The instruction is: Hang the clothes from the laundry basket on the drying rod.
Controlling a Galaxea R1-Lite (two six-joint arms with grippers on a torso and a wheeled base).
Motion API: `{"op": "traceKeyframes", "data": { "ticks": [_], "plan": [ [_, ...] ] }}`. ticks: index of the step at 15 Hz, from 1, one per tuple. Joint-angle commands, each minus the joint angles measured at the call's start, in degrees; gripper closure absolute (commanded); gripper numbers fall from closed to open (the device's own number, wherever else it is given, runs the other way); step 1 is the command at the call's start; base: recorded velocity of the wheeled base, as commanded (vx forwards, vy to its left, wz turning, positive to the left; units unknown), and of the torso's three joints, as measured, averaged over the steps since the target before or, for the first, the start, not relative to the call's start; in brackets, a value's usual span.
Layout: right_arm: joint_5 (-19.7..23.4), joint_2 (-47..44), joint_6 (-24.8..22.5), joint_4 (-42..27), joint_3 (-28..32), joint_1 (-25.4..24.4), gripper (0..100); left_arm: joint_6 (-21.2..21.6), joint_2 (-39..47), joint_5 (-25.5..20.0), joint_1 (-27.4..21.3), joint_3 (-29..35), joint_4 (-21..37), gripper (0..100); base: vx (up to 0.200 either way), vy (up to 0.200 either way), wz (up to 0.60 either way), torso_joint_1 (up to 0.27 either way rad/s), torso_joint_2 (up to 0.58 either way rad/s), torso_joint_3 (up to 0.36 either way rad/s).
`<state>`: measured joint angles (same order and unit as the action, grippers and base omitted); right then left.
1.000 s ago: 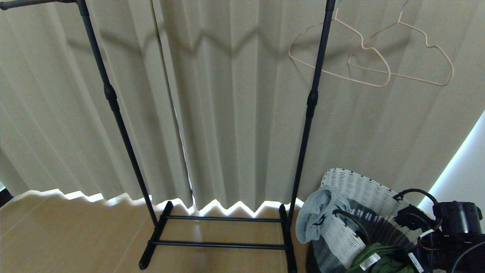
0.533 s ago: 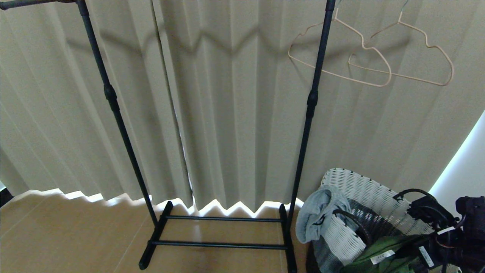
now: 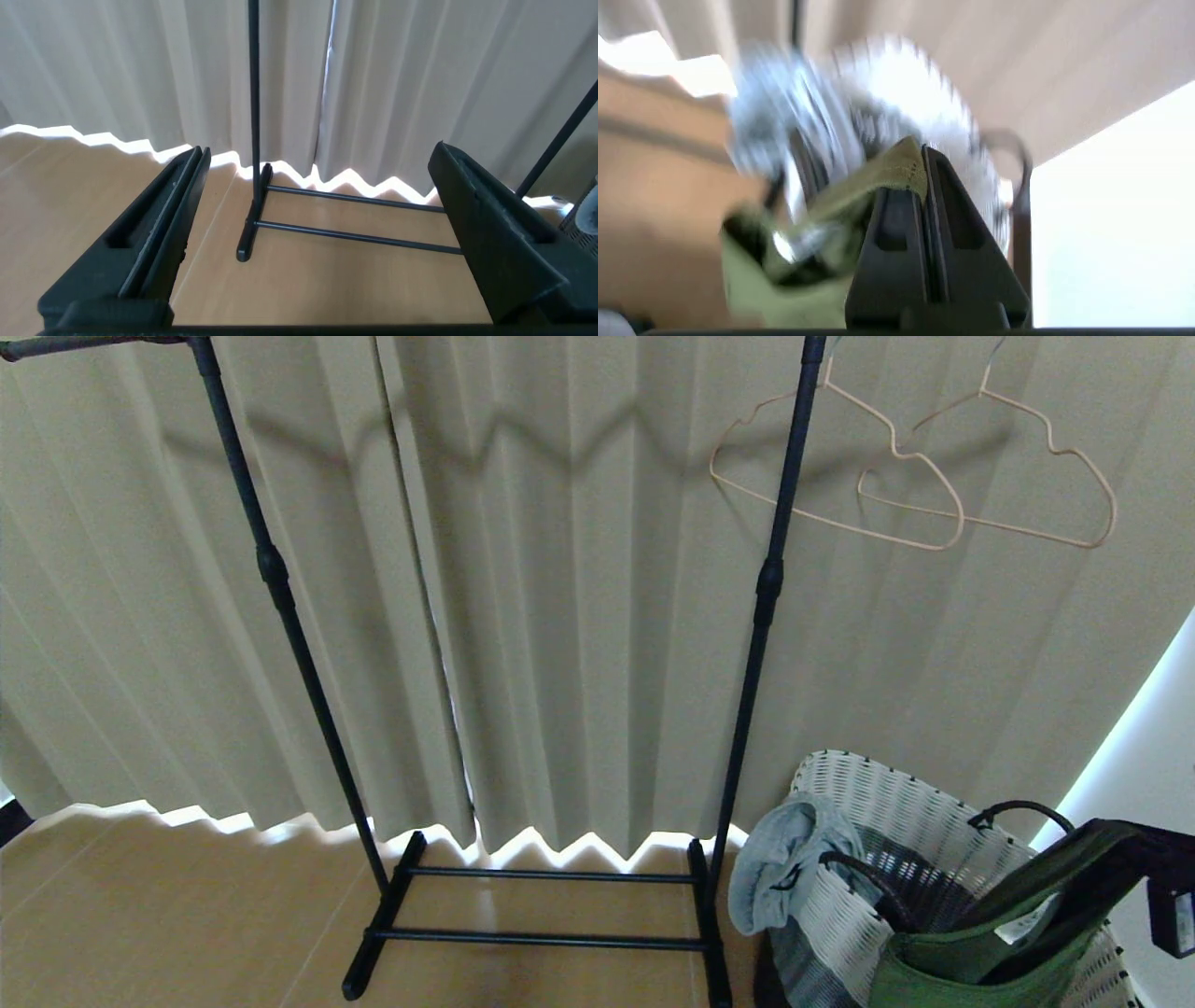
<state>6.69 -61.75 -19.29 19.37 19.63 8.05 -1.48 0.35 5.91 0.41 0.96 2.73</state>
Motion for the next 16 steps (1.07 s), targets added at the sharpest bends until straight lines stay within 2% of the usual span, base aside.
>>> {"op": "traceKeyframes", "data": {
  "ticks": [1,7,13,16],
  "plan": [
    [2.3,13.3,1.9,-2.6,2.6,-2.5,100,0.0,0.0,0.2,0.0,0.0,0.0,0,0.000,0.000,0.00,0.000,0.00,0.000],
    [2.4,14.8,1.9,-4.2,1.8,-2.9,100,0.2,0.0,0.2,0.0,0.0,0.0,0,-0.200,0.000,0.00,0.003,0.00,0.002],
    [2.4,14.5,1.9,-4.3,1.7,-5.9,100,0.2,0.0,0.1,0.0,0.0,0.0,0,0.000,0.000,0.00,0.000,0.00,0.000],
    [2.3,14.4,1.9,-4.3,1.7,-5.9,100,0.2,0.0,0.1,0.0,0.0,0.0,0,0.000,0.200,0.00,0.006,0.00,0.002]
  ]
}}
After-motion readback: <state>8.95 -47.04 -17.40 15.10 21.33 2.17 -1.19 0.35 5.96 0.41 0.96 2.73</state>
